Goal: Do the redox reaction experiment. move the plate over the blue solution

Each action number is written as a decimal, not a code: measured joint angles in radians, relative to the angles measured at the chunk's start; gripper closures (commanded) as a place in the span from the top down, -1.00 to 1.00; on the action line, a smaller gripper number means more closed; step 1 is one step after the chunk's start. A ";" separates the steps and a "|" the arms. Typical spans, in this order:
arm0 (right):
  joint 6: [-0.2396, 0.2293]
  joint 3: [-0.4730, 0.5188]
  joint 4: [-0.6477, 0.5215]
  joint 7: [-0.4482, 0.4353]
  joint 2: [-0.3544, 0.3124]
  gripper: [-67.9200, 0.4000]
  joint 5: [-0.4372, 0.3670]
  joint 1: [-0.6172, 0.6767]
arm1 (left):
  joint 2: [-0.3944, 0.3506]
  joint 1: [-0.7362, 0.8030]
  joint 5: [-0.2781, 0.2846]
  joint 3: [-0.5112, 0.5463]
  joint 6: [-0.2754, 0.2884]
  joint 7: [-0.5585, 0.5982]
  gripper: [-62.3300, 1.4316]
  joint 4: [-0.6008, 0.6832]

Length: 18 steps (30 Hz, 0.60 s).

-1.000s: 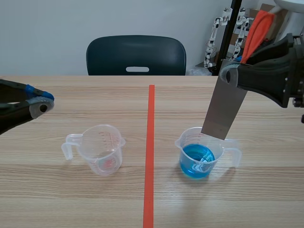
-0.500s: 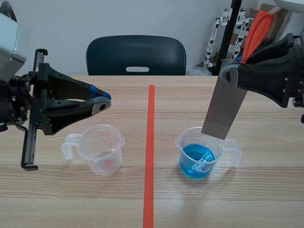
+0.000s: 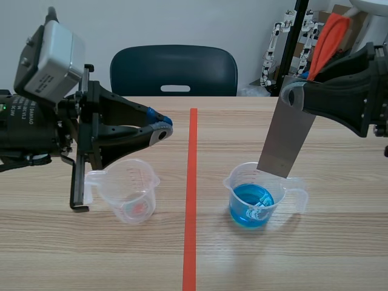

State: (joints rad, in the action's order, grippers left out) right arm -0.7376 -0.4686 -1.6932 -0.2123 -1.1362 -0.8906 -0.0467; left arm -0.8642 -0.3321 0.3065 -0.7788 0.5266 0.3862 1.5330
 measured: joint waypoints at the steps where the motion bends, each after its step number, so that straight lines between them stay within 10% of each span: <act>1: 0.000 0.000 0.000 0.000 0.000 -0.97 0.000 0.000 | 0.007 0.000 0.000 0.000 0.004 0.000 -0.87 -0.009; 18: 0.000 0.000 0.000 0.000 0.000 -0.97 0.000 0.000 | 0.119 -0.118 0.000 -0.134 0.037 -0.031 -0.87 -0.189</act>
State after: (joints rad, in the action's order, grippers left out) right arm -0.7376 -0.4686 -1.6932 -0.2123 -1.1362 -0.8906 -0.0467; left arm -0.7452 -0.4500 0.3061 -0.9123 0.5632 0.3553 1.3437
